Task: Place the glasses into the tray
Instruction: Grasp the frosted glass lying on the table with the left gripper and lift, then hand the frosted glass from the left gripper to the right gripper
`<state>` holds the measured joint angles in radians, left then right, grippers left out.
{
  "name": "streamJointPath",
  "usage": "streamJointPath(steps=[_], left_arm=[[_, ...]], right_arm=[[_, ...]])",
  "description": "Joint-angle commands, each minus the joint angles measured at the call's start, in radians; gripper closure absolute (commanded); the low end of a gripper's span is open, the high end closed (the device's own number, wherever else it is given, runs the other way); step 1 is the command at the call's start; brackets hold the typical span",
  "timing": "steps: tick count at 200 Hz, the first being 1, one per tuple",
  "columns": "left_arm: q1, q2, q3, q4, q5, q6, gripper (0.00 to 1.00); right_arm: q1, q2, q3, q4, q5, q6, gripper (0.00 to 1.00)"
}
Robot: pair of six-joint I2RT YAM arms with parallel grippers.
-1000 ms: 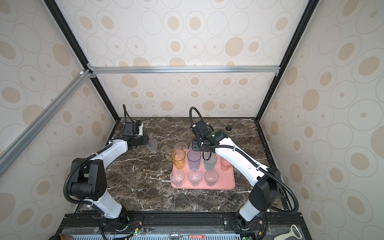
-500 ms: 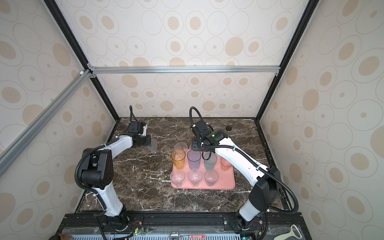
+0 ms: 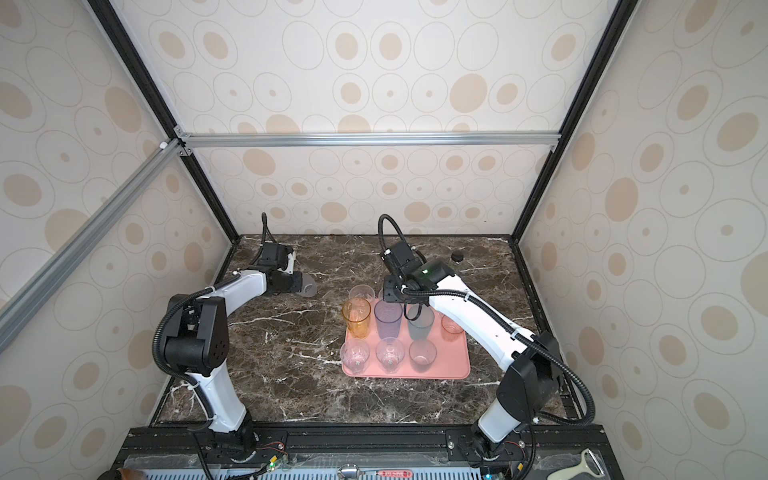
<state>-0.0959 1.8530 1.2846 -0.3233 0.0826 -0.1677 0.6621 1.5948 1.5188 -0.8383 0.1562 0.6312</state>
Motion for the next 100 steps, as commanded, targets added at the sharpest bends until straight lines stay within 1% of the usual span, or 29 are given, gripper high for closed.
streamJointPath(steps=[1,30,49,75,100], left_arm=[[0.0,-0.106,0.041,-0.036,-0.006,0.001,0.98],[-0.051,-0.224,0.013,-0.041,-0.014,-0.033,0.99],[-0.095,-0.292,0.001,-0.041,-0.009,-0.067,0.99],[-0.192,-0.36,-0.007,-0.029,-0.035,-0.12,1.0],[-0.283,-0.395,-0.006,-0.012,-0.063,-0.171,0.99]], right_arm=[[0.012,0.026,0.054,-0.011,0.005,0.006,0.63],[0.042,0.059,0.127,-0.021,0.012,0.011,0.63],[0.076,0.078,0.178,-0.021,0.041,0.017,0.63],[0.126,0.11,0.272,-0.031,0.093,0.02,0.62],[0.177,0.13,0.353,-0.034,0.156,0.008,0.61]])
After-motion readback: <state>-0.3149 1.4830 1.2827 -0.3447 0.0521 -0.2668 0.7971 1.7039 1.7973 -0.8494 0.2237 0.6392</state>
